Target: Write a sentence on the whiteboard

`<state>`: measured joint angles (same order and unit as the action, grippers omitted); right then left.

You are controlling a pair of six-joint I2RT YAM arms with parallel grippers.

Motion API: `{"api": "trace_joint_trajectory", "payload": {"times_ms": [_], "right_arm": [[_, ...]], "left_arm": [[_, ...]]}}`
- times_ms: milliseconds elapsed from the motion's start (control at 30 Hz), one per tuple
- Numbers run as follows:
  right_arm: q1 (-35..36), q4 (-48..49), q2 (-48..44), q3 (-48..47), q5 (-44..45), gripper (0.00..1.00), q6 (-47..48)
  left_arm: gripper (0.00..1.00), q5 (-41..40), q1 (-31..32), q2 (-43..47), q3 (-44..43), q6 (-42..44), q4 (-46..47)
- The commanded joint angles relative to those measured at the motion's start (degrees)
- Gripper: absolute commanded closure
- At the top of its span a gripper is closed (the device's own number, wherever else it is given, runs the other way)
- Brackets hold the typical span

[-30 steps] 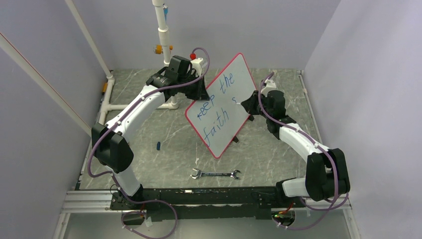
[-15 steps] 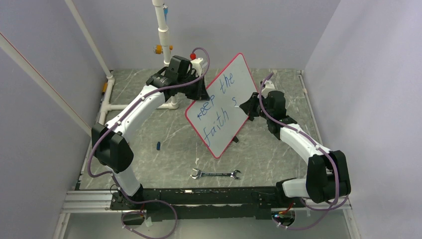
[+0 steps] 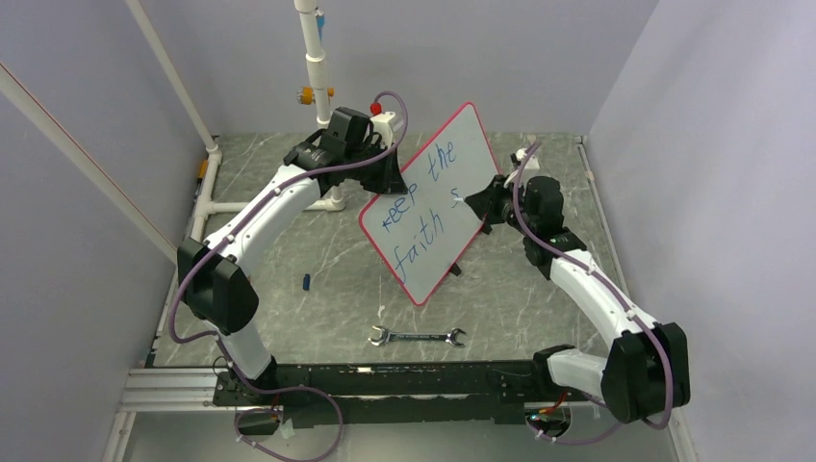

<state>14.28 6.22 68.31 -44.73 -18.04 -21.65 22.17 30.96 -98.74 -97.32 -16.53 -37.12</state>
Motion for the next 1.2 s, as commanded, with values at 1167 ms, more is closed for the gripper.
{"api": "trace_joint_trajectory", "payload": {"times_ms": [1167], "right_arm": [[-4.3, 10.3, 10.5, -5.9, -0.2, 1.0, -4.2]], "left_arm": [[1.0, -5.4, 1.2, -0.7, 0.2, 8.6, -3.3]]}}
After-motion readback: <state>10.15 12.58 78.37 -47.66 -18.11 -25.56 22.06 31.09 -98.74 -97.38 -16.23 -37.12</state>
